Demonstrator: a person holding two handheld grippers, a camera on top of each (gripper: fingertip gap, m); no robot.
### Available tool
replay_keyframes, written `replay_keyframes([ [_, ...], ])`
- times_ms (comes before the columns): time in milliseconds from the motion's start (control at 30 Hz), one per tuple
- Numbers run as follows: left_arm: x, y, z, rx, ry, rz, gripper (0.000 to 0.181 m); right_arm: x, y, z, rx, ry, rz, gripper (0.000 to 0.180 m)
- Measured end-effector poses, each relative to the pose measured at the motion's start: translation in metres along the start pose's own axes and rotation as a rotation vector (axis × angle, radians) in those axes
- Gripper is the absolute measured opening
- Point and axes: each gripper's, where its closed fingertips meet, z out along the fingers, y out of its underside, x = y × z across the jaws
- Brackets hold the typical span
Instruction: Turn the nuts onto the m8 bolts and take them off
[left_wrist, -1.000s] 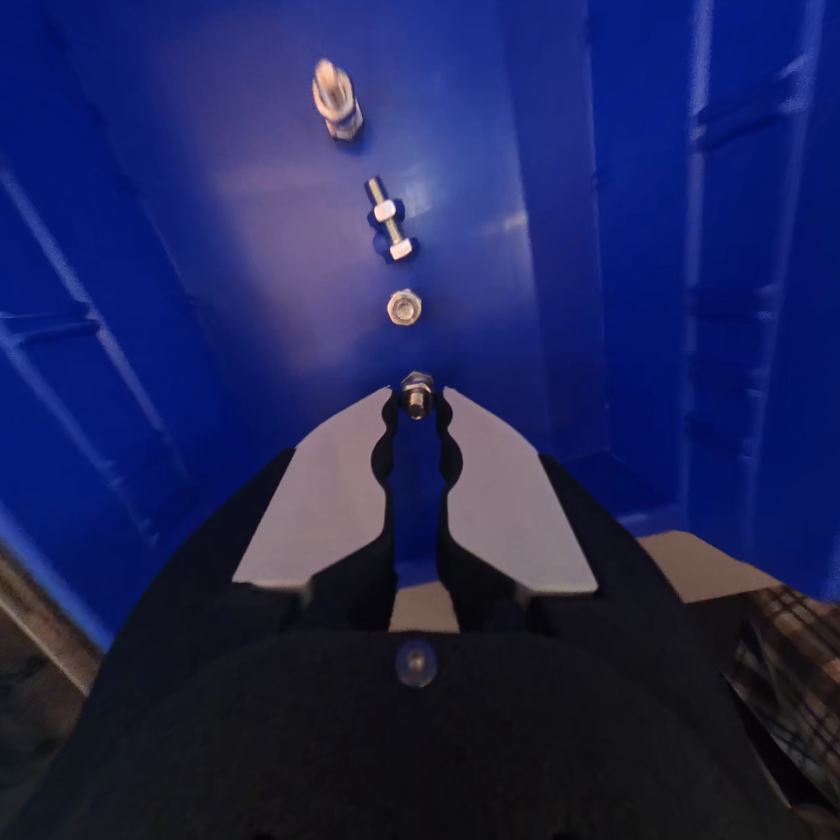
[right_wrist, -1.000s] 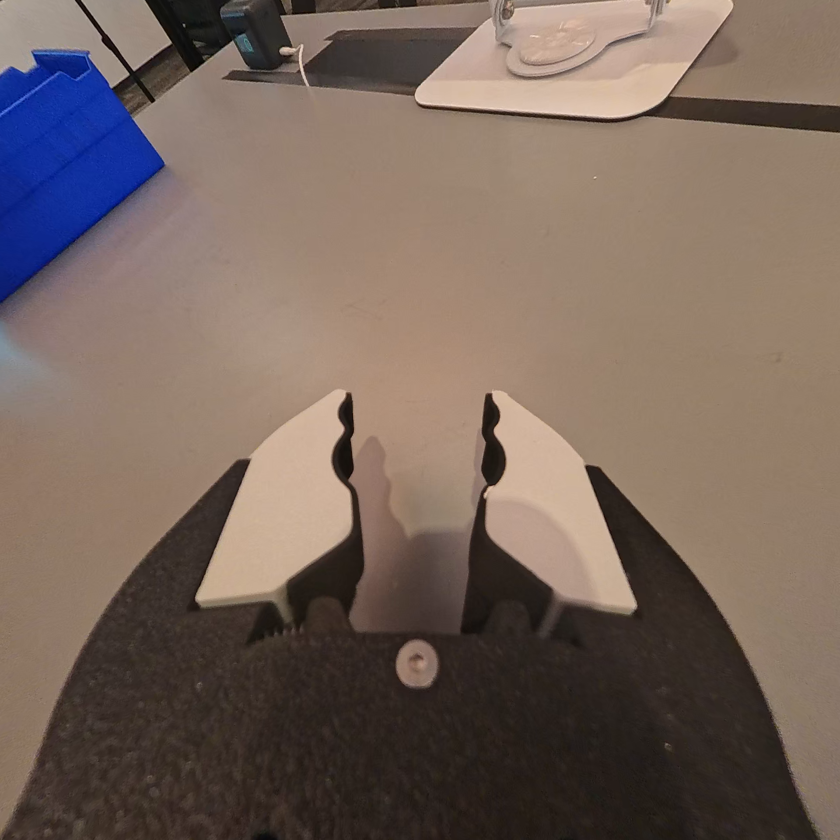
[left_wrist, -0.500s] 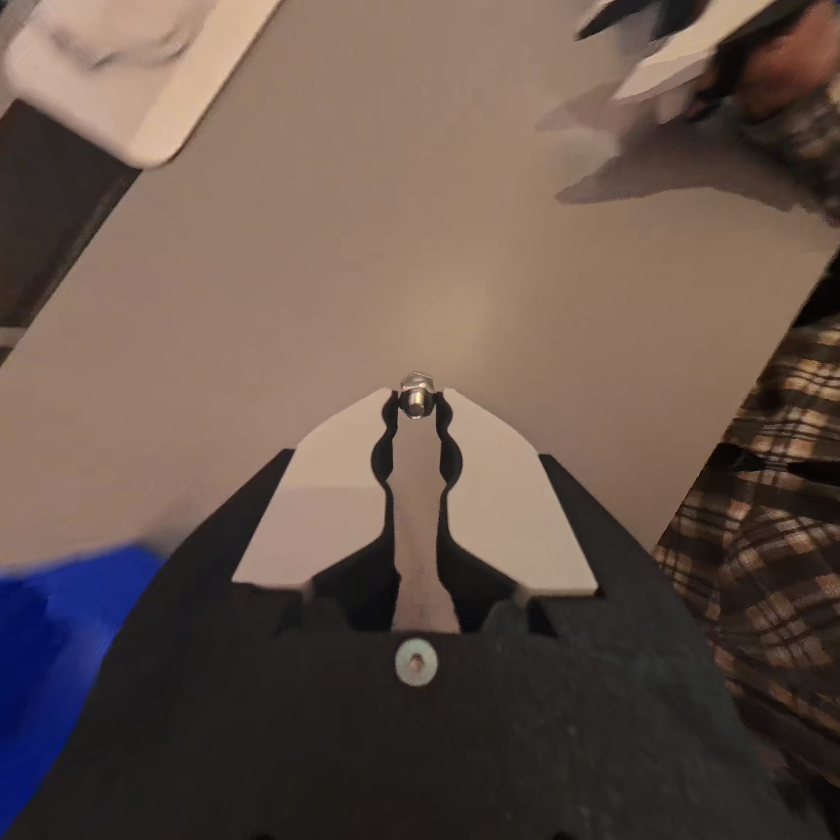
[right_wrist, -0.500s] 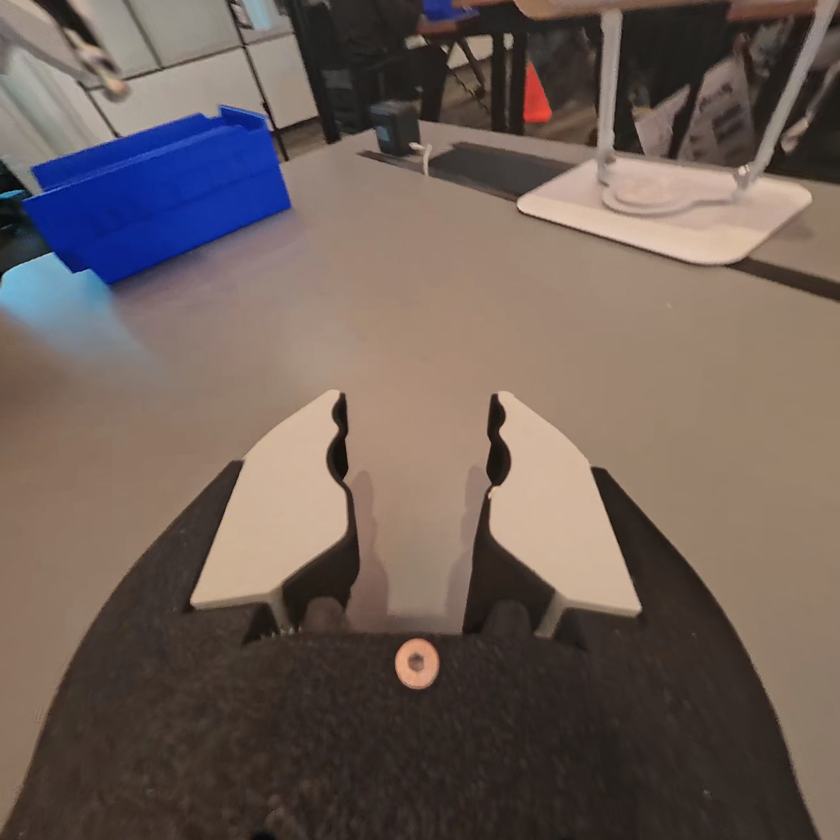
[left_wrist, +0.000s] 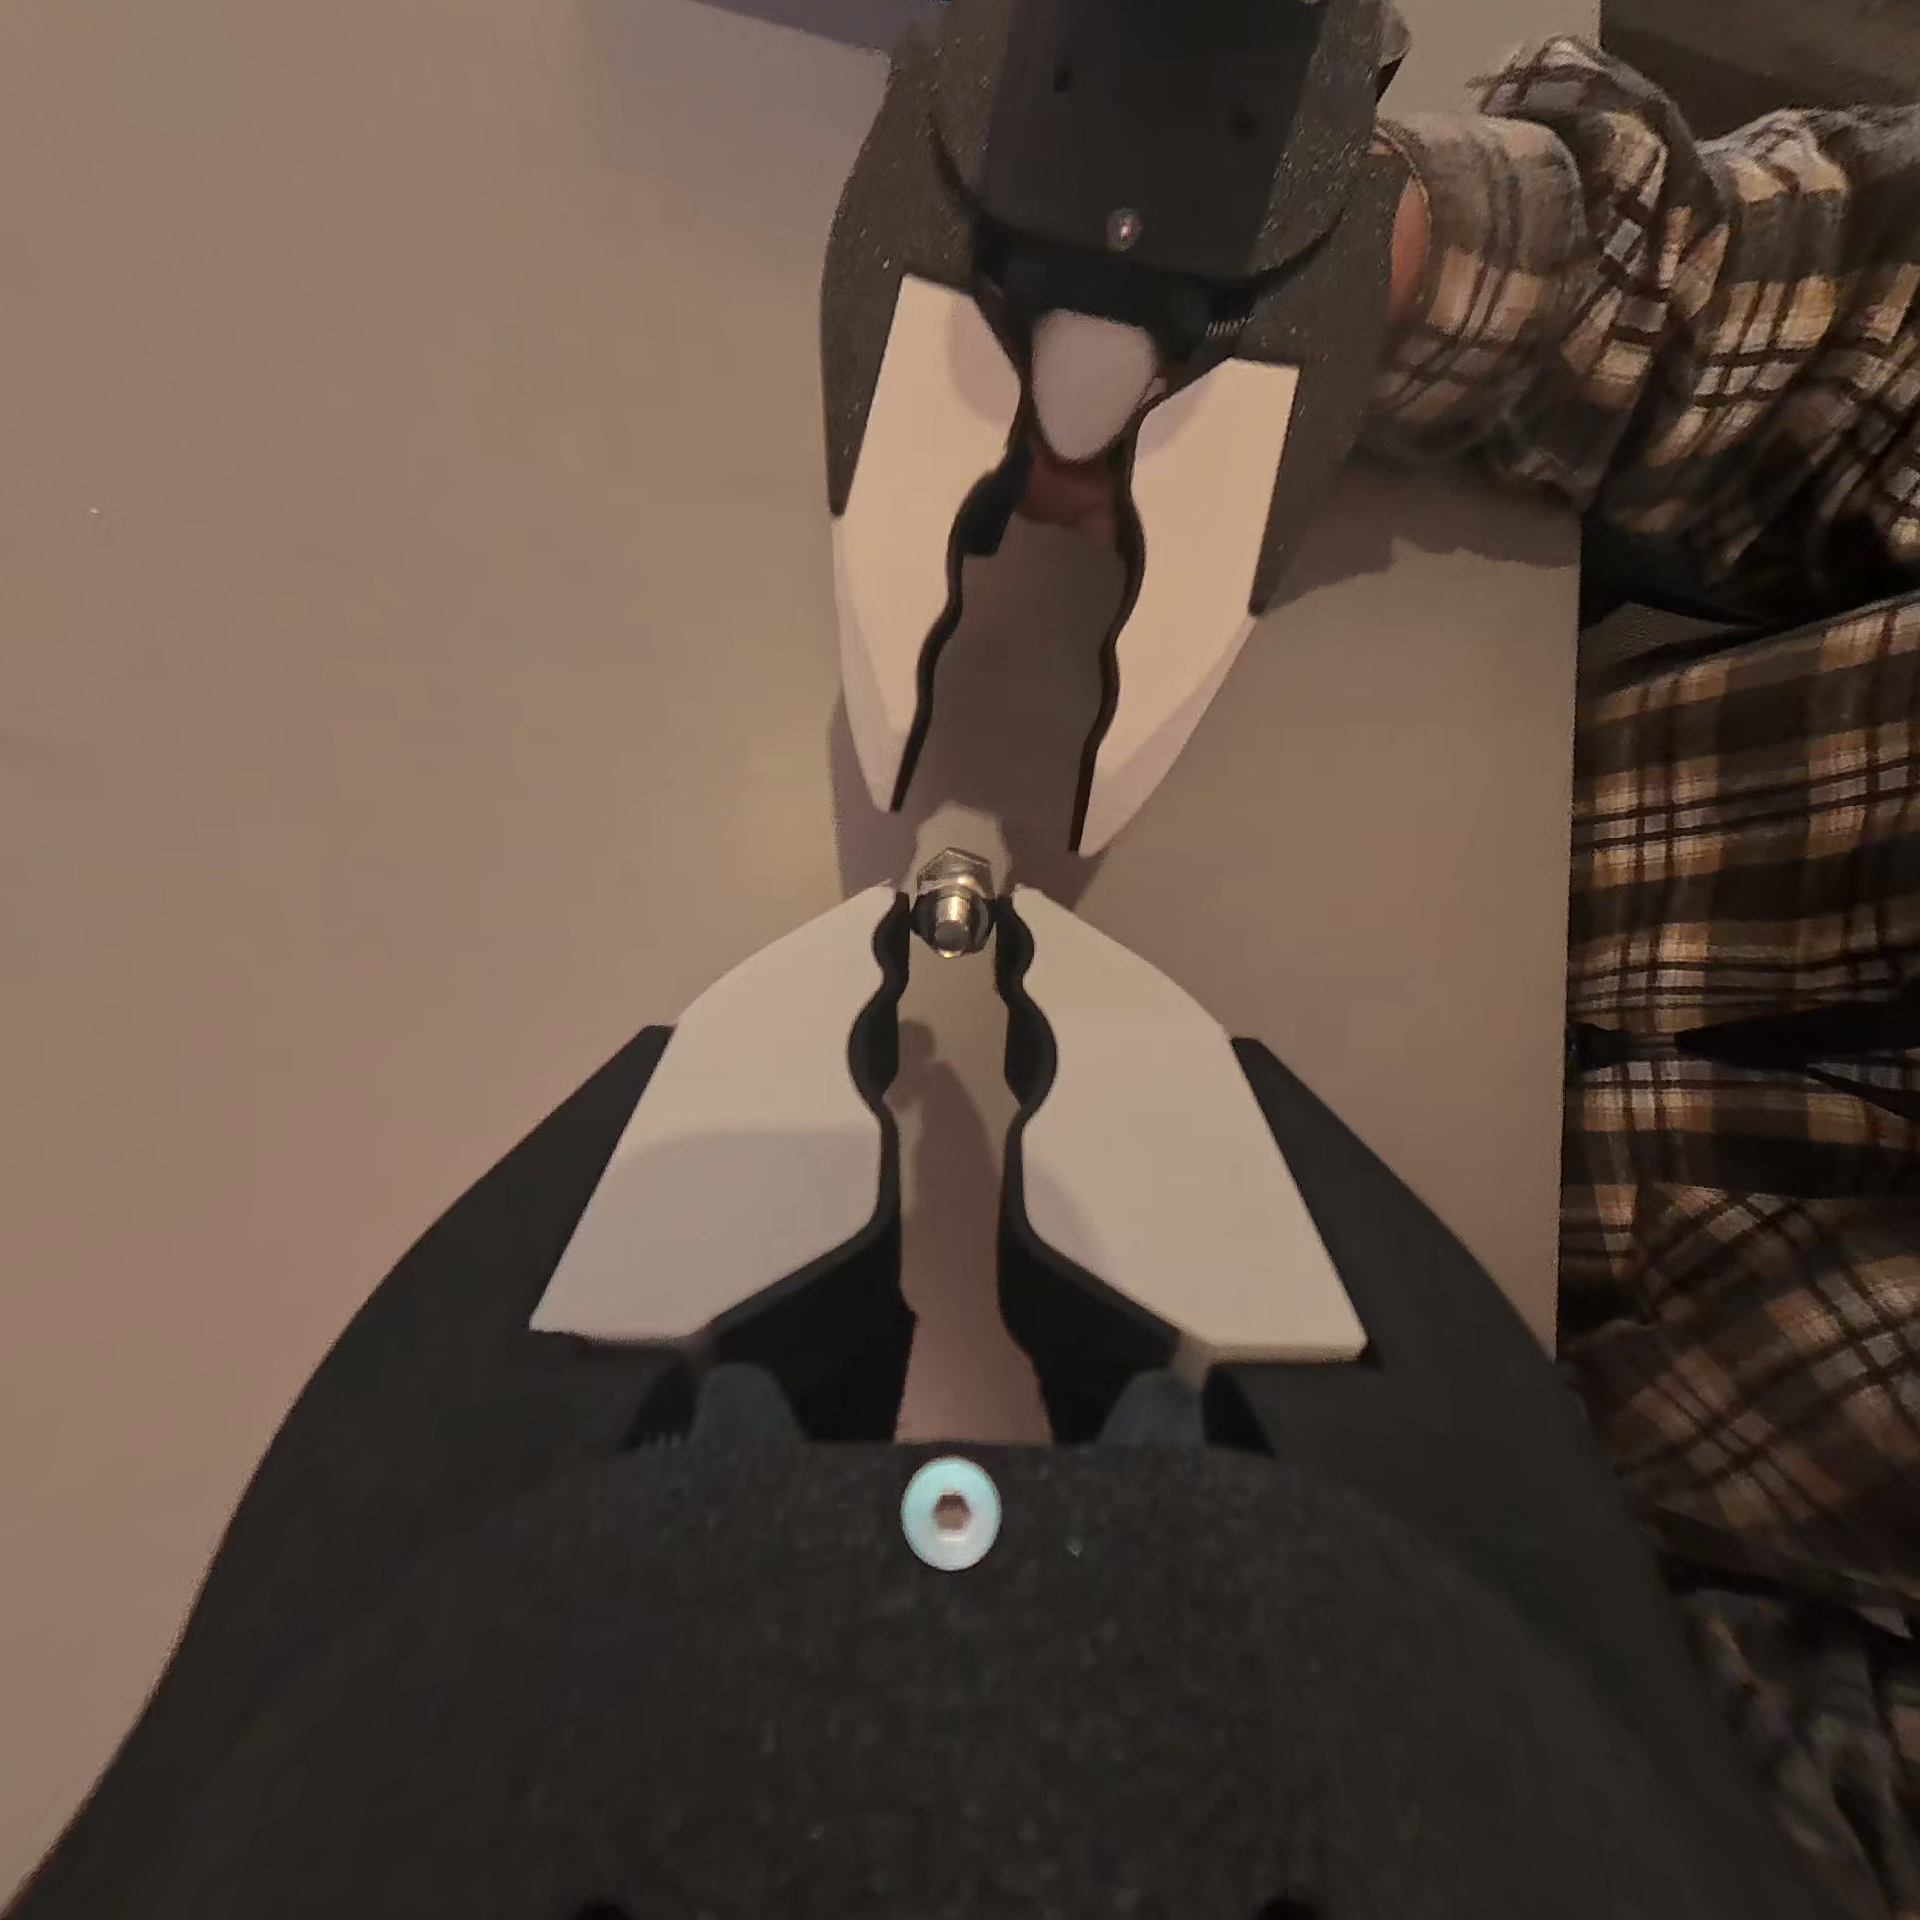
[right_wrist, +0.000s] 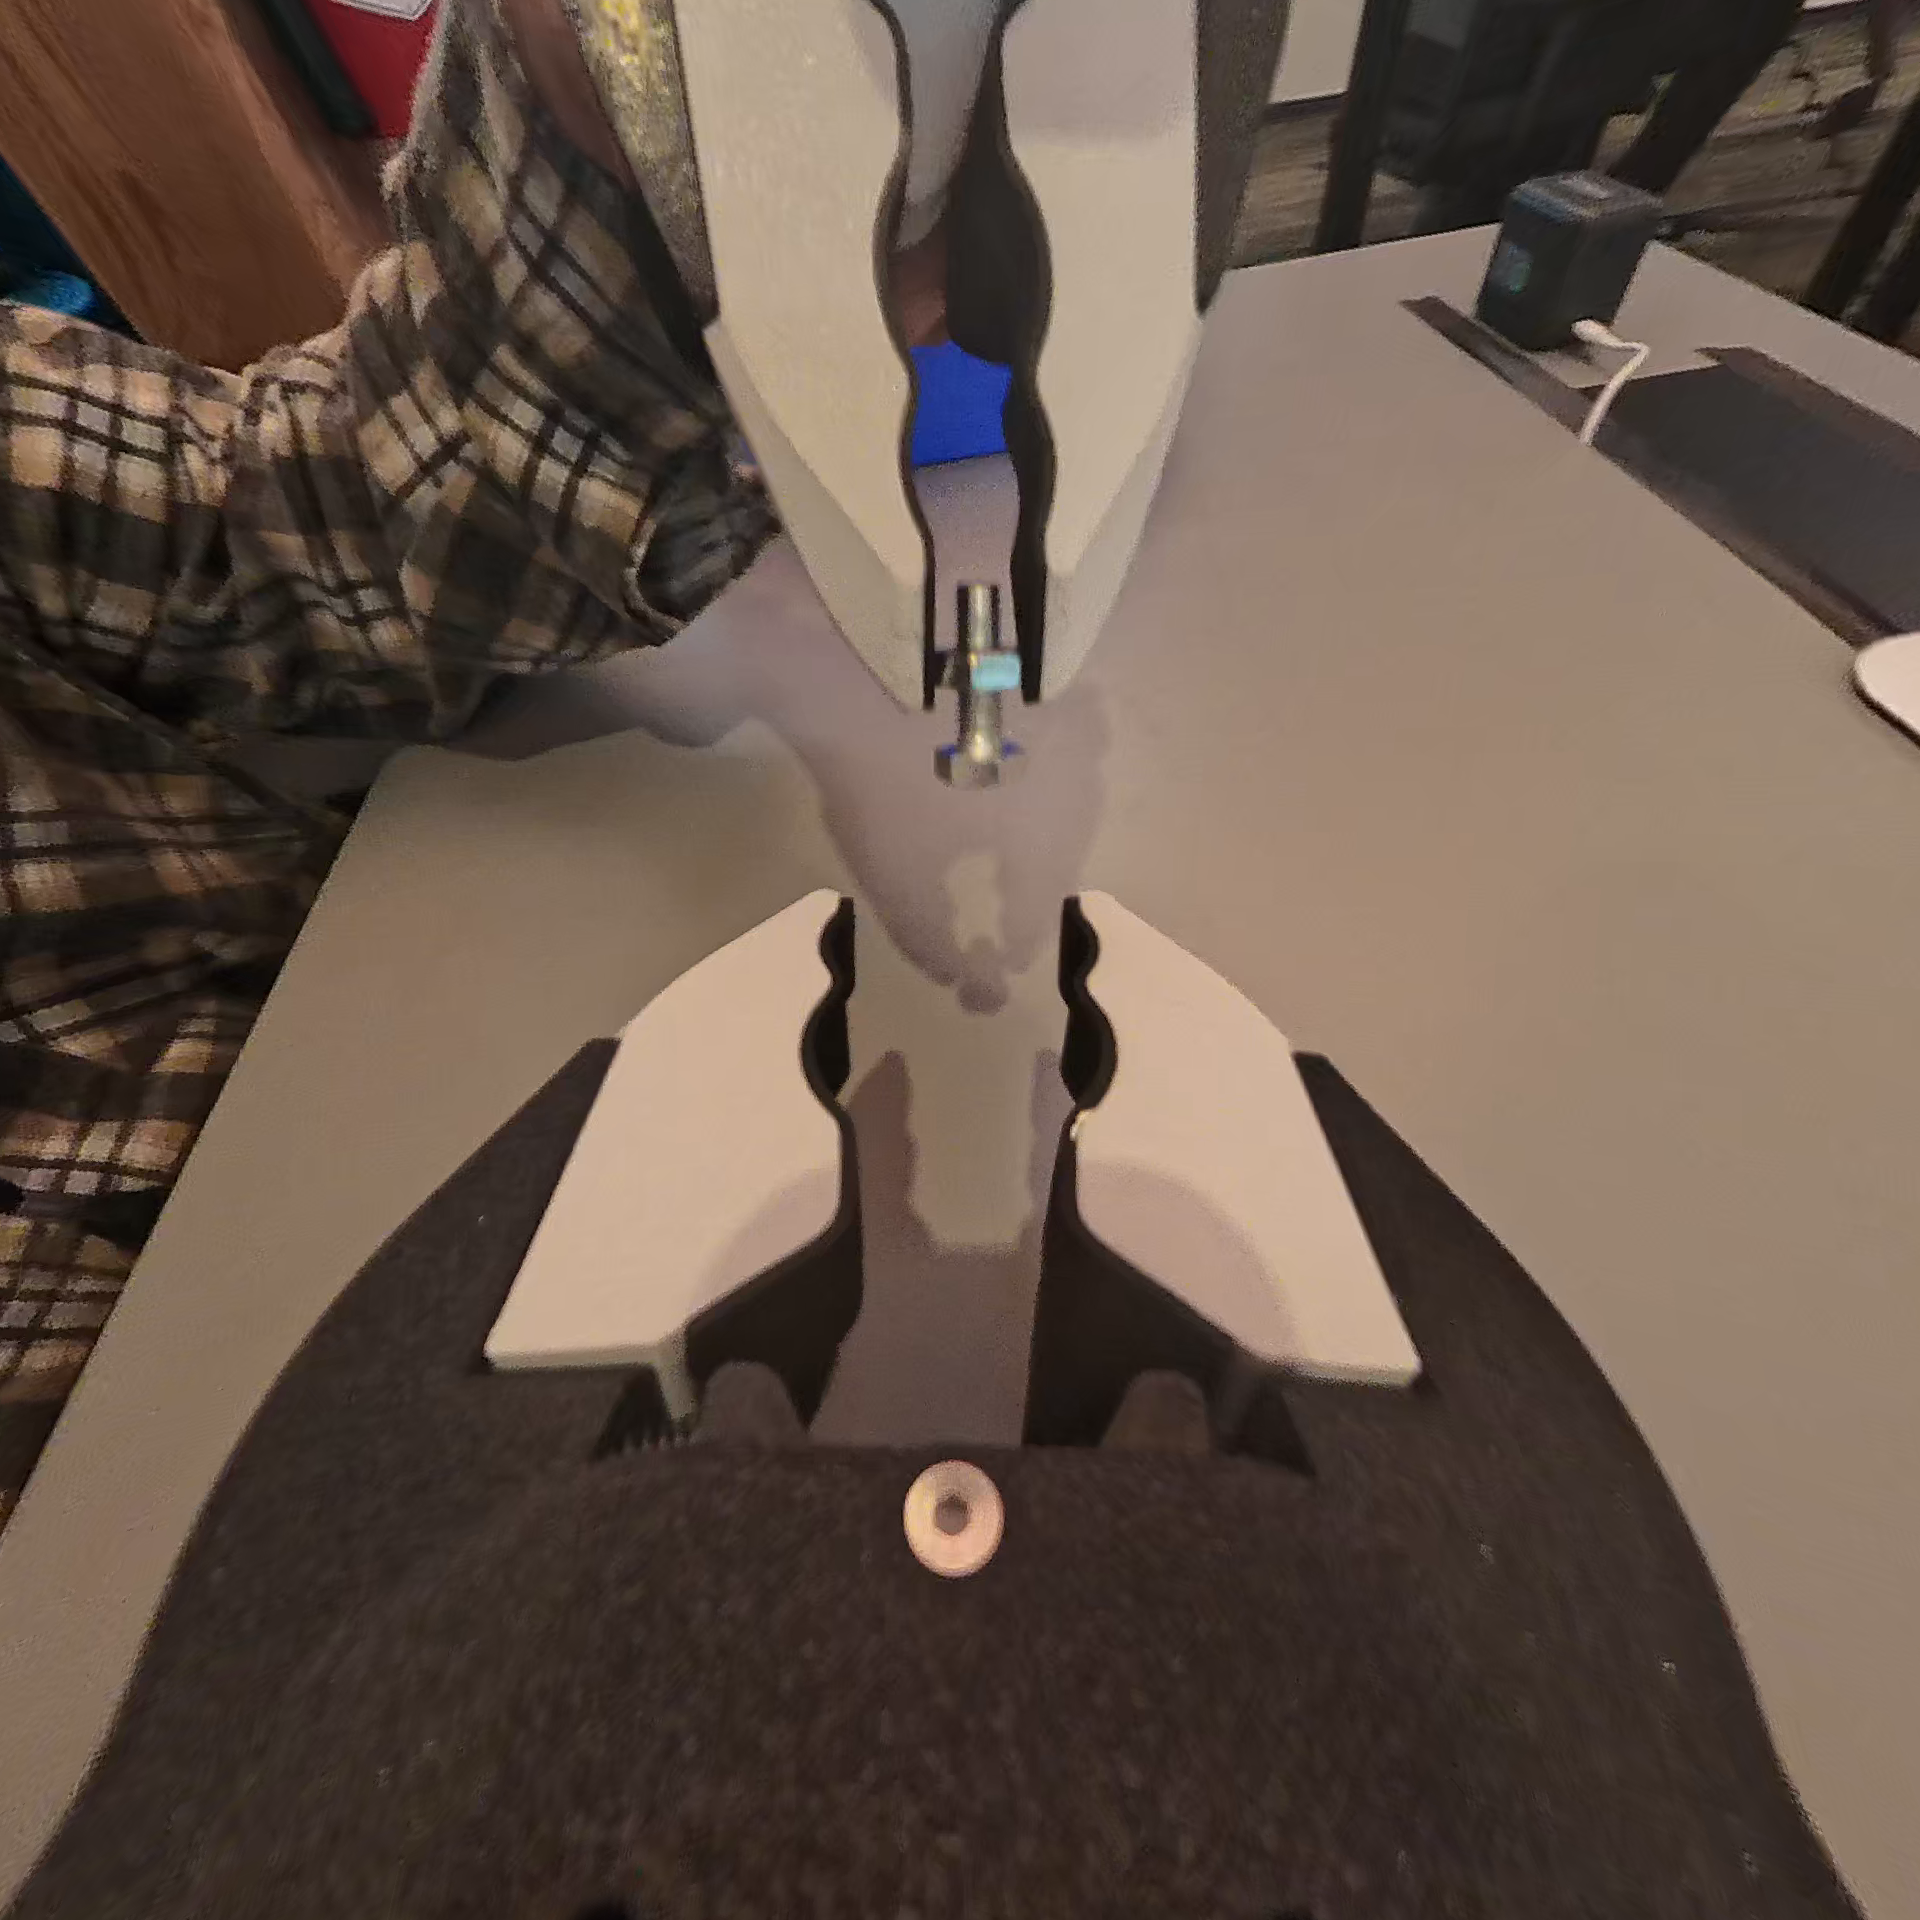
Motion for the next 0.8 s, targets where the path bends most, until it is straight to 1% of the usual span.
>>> replay_keyframes([
  [167,-0.004,0.015,0.003,-0.037,0.014,-0.009,0.015,-0.007,-0.003,0.019,-0.002,-0.075,0.005,0.030],
  [333,-0.002,0.023,0.008,-0.067,0.061,-0.021,0.015,-0.006,-0.003,0.026,0.003,-0.062,0.016,0.029],
  [433,0.001,0.024,0.011,-0.084,0.073,-0.010,0.015,-0.005,0.000,0.028,-0.011,-0.047,0.010,0.027],
  [567,0.005,0.022,0.011,-0.086,0.073,0.001,0.015,-0.007,-0.001,0.028,0.005,-0.055,0.005,0.020],
  [800,0.011,0.017,0.011,-0.070,0.090,0.005,0.015,-0.010,-0.005,0.028,0.036,-0.061,0.000,0.015],
])
